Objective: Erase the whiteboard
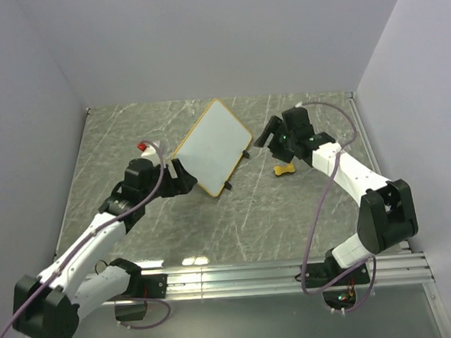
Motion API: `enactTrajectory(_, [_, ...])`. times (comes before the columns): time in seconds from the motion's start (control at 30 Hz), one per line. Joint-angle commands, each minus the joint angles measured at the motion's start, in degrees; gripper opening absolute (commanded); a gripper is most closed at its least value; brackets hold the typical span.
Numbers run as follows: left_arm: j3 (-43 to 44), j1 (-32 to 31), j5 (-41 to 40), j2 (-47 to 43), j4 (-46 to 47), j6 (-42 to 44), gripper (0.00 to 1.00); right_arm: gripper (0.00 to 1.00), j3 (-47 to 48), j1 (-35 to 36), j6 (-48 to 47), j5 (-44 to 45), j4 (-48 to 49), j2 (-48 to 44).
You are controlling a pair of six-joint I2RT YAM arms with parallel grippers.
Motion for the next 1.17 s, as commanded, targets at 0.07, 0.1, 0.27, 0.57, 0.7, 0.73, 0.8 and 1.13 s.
enactTrajectory(0.07, [6.97, 1.20, -4.03, -7.68, -11.97, 0.67, 0.86, 0.85, 11.27, 1.89, -4.33, -7.49, -1.58, -4.28])
enactTrajectory(0.1, [7.41, 1.28, -4.38, -8.55, -14.42, 1.02, 0.86, 0.86, 13.20, 2.15, -4.25, -7.59, -1.67, -4.63])
enactTrajectory(0.27, [8.64, 2.51, -6.31, -11.46, -18.93, 1.20, 0.86, 1.00, 12.61, 4.27, -5.12, -5.40, 2.80, -12.09])
enactTrajectory(0.57, [12.68, 3.92, -7.72, -9.53, -18.85, 1.03, 0.86, 1.00, 5.58, 4.35, -14.35, 0.93, -4.05, -27.37])
enactTrajectory(0.7, [15.58, 4.10, -7.90, -5.24, -17.53, 1.73, 0.86, 1.00, 1.36, 4.27, -16.11, 2.95, -4.92, -32.31])
enactTrajectory(0.73, [17.06, 4.10, -7.90, -4.35, -17.52, 2.17, 0.86, 1.00, 1.00, 4.27, -16.37, 3.22, -5.45, -33.36])
enactTrajectory(0.8, [18.74, 4.10, -7.90, -1.81, -17.35, 2.52, 0.85, 1.00, 0.56, 4.27, -16.99, 4.01, -6.33, -34.42])
enactTrajectory(1.13, [24.37, 4.10, -7.90, 3.21, -14.63, 5.77, 0.85, 1.00, 1.26, 4.18, -16.29, 5.14, -10.64, -34.34])
